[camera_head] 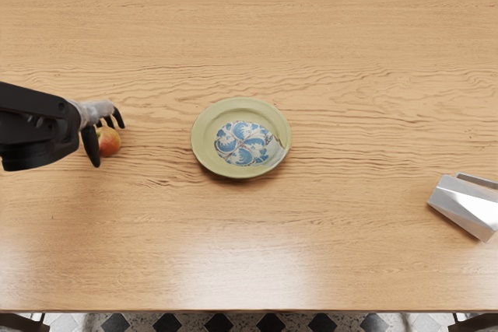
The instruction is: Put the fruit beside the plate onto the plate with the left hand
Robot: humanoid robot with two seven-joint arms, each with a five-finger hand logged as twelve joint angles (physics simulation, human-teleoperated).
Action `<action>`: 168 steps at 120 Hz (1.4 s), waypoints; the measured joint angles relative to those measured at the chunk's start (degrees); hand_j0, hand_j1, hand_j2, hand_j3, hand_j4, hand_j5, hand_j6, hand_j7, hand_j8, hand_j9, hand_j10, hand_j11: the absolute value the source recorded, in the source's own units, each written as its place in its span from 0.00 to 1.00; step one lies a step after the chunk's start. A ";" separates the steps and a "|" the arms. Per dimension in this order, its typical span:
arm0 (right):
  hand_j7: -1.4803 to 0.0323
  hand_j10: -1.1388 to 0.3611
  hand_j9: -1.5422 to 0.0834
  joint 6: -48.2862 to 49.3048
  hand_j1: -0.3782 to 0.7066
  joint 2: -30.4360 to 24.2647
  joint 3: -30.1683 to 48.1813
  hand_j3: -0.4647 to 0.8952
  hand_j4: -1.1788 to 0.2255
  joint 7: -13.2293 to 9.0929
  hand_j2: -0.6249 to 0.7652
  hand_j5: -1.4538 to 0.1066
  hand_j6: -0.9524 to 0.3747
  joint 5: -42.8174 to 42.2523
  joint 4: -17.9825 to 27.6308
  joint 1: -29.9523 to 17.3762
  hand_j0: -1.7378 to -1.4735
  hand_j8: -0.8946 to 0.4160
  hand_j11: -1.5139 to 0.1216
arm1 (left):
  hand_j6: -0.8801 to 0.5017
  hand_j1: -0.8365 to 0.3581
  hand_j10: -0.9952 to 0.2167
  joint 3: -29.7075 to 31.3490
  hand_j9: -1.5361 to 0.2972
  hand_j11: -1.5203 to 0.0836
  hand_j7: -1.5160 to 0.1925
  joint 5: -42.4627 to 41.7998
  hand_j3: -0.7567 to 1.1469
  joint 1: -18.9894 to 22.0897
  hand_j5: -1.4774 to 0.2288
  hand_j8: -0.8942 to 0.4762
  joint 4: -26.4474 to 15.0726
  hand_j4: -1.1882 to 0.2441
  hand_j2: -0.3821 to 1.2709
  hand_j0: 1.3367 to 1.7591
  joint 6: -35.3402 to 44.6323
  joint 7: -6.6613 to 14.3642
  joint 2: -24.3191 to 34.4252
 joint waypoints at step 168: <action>0.96 0.74 0.93 0.00 0.06 0.00 -0.02 0.34 0.82 0.00 0.45 0.91 0.70 -0.01 0.00 0.00 0.30 0.66 0.91 | 0.34 0.45 0.27 2.08 0.33 0.37 0.35 -1.71 0.40 3.25 0.34 0.36 1.32 0.36 0.44 0.75 7.75 -2.48 -2.20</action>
